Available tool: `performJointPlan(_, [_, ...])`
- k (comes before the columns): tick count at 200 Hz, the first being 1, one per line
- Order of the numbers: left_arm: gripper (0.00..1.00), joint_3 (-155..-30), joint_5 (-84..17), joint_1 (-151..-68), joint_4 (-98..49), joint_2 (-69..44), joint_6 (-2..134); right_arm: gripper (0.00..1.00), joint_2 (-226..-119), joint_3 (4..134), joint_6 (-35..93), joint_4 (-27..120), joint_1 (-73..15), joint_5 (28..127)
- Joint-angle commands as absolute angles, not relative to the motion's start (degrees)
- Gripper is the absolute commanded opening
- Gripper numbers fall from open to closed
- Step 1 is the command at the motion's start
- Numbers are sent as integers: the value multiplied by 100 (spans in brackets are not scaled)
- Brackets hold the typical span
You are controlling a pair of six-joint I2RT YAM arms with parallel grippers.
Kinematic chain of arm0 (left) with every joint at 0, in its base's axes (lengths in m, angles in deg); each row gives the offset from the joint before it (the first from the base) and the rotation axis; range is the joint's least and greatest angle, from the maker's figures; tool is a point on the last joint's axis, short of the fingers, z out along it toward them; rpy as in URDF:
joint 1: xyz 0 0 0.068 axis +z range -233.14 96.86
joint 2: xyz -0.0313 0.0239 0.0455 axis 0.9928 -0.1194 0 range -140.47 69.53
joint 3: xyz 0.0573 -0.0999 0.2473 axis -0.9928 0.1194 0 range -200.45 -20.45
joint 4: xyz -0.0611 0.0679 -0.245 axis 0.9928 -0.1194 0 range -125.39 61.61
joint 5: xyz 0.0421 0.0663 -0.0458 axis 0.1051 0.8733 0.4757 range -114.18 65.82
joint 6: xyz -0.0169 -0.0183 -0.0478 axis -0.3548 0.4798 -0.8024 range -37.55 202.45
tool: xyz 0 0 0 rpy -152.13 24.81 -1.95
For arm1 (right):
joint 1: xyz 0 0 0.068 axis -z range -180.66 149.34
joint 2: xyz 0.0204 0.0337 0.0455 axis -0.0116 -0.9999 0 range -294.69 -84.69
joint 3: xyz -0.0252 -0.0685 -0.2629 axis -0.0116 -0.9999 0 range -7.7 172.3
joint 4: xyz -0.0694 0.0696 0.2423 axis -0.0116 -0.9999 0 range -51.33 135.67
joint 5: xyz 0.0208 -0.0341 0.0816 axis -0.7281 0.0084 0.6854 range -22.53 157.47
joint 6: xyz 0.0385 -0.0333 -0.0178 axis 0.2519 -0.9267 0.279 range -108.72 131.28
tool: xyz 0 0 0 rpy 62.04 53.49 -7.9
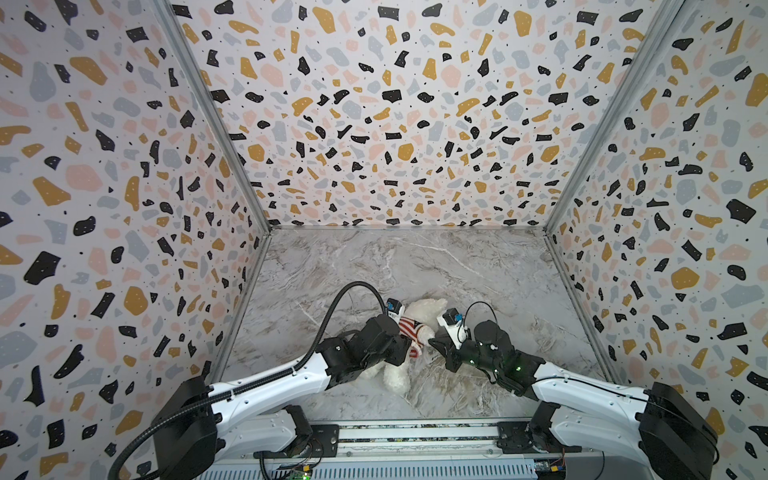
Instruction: Dress the teddy bear
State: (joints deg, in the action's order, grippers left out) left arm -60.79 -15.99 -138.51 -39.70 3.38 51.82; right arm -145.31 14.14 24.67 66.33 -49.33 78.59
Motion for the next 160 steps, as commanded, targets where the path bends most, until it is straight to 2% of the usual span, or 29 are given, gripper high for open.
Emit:
performJointPlan(1, [54,-6190,-1423,-13886,-3894,223,5214,0,-14337,1630,2367,6808,-4961,7855])
performJointPlan(58, [52,-6253,-1183,-13886,-3859,164,5208,0,-13884,1645,2253,6867,-5005,7969])
performJointPlan(112, [49,-6282,-1345,-13887,-3693,287,5365,0,-13655,2233,2240,6044,-5341,7648])
performJointPlan(160, [39,-6228,-1441,-13887,-3478,325,5334,0,-13735,2861,2427,5320,-5628,7245])
